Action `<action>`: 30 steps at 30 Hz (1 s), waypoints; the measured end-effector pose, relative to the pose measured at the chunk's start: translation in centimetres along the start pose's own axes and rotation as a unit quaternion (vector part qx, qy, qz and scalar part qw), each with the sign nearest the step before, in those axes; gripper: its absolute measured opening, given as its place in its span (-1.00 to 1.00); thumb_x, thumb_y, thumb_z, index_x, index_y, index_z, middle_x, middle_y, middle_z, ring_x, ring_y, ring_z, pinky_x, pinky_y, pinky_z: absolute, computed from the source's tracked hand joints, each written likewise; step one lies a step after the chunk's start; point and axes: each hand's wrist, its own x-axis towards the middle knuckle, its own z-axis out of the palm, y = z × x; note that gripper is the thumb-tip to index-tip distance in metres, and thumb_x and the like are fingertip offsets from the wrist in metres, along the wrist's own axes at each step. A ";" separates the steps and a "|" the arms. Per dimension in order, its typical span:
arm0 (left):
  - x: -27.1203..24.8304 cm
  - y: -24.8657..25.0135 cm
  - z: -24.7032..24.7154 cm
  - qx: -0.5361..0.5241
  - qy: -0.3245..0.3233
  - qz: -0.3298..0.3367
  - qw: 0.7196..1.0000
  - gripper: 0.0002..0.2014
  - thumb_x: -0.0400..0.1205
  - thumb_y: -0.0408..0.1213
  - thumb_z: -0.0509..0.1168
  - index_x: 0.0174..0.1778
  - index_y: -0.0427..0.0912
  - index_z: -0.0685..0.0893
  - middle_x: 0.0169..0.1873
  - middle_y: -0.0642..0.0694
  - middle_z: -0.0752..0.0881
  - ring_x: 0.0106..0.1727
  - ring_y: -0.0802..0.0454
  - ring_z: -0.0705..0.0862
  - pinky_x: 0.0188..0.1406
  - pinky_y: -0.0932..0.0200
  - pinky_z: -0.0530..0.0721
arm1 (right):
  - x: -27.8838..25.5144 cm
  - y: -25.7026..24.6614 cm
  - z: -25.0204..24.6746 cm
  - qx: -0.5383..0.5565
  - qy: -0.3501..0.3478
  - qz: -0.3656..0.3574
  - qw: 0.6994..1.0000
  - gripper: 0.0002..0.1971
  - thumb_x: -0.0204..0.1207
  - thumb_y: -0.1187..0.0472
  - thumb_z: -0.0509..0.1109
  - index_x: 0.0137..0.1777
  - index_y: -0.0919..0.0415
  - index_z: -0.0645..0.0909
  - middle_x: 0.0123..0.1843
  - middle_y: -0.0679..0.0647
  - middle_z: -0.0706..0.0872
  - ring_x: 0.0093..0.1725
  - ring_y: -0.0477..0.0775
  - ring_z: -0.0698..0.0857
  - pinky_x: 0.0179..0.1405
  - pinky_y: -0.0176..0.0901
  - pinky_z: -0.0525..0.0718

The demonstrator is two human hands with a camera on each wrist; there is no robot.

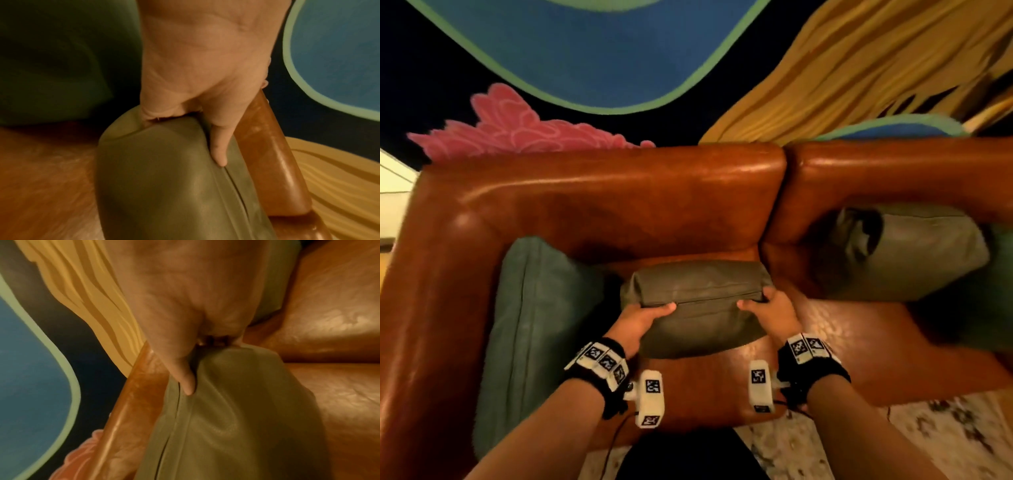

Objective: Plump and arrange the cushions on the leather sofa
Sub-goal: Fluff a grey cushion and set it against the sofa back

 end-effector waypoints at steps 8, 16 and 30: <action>-1.1 2.8 0.7 0.159 0.062 0.095 0.981 -0.67 0.43 -0.22 0.66 0.02 -0.20 0.75 -0.01 -0.19 0.86 -0.02 -0.14 0.85 0.09 -0.12 0.82 | -1.1 0.3 -0.9 0.019 0.021 0.035 0.999 -0.63 0.23 0.24 0.68 -0.08 0.36 0.61 -0.11 0.27 0.82 -0.14 0.19 0.81 -0.10 0.01 0.81; -1.2 5.1 1.4 0.153 0.005 -0.050 0.987 -0.52 0.46 -0.51 0.50 0.30 -0.36 0.57 0.01 -0.31 0.79 -0.11 -0.21 0.82 -0.26 -0.07 0.84 | 0.4 1.7 -3.9 0.121 -0.073 0.219 0.965 -0.10 -0.23 0.25 0.80 0.23 0.45 0.64 0.09 0.39 0.82 0.00 0.41 0.83 0.03 0.30 0.79; -1.5 0.6 4.0 0.074 -0.038 -0.102 0.991 -0.25 0.19 -0.37 0.72 0.35 -0.29 0.72 0.13 -0.28 0.81 0.26 -0.22 0.76 0.28 -0.10 0.74 | 6.3 9.4 -8.4 -0.019 -0.072 0.182 0.980 0.12 -0.49 -0.02 0.85 0.27 0.15 0.64 0.06 0.14 0.86 0.02 0.18 0.84 0.15 0.13 0.80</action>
